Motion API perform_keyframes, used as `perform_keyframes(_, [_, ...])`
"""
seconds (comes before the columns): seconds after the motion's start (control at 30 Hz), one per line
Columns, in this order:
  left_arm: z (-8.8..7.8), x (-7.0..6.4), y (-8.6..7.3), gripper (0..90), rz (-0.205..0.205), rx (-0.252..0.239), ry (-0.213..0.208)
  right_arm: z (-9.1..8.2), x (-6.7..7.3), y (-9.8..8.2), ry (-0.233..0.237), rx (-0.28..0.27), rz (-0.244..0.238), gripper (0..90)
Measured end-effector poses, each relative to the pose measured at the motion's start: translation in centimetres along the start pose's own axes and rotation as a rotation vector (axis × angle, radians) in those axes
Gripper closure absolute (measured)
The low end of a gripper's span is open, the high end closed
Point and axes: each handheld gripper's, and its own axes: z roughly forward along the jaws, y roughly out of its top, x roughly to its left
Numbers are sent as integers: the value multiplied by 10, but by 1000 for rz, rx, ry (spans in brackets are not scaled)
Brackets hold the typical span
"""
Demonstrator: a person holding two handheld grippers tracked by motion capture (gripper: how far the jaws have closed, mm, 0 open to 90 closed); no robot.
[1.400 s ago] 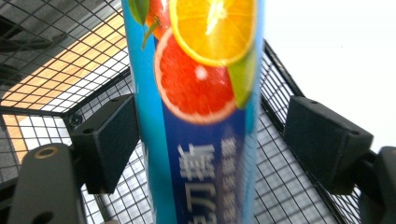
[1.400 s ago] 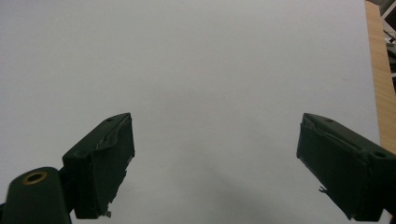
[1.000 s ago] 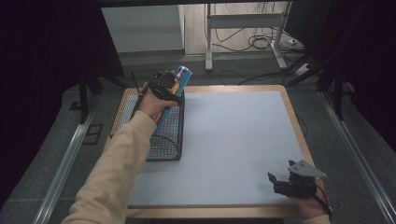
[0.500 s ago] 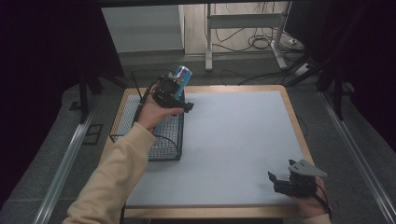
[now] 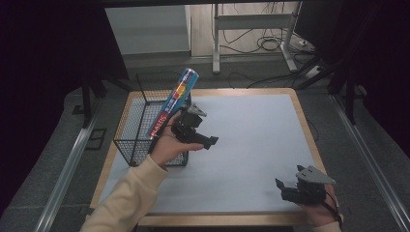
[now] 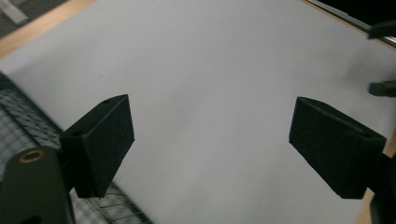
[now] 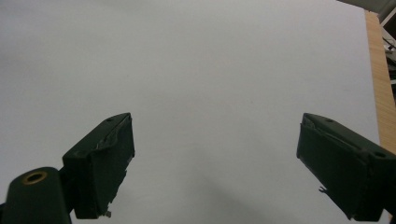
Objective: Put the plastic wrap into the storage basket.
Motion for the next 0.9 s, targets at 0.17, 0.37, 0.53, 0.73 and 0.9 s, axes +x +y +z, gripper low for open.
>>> perform_keyframes(0.17, [13,-20,-17,152,12,-3,-64,1,0,0,-1,5,-2,112])
perform_keyframes(0.37, [32,-36,-37,157,38,21,-101,1,1,-1,-2,7,-2,112])
perform_keyframes(0.53, [38,-37,-45,158,23,24,-116,2,0,-1,-2,9,-3,112])
perform_keyframes(0.73, [39,-35,-50,158,15,16,-117,2,0,-1,-5,7,0,112])
perform_keyframes(0.9, [39,-37,-52,160,26,10,-127,0,0,-1,-5,-1,1,112])
